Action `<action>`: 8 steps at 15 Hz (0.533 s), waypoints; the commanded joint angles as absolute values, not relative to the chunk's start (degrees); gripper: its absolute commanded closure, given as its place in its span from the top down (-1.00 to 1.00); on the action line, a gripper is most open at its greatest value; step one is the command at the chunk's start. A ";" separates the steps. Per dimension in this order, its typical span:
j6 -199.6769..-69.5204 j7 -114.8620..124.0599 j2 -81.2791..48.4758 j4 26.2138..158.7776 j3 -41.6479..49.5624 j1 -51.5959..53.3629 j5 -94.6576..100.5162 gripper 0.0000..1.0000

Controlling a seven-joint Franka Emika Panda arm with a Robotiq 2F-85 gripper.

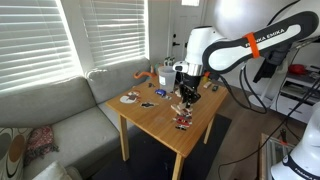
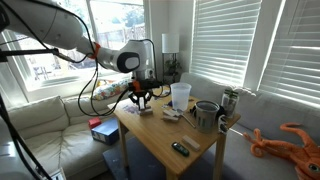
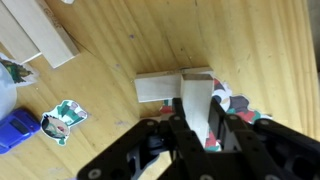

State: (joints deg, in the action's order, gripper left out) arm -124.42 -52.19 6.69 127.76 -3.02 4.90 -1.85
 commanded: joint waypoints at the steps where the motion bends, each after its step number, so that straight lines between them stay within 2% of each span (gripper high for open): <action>1: -125.95 -53.74 7.35 128.79 -3.10 5.45 -0.63 -0.86; 8: -126.63 -53.58 6.99 128.92 -3.22 5.63 -0.66 -0.86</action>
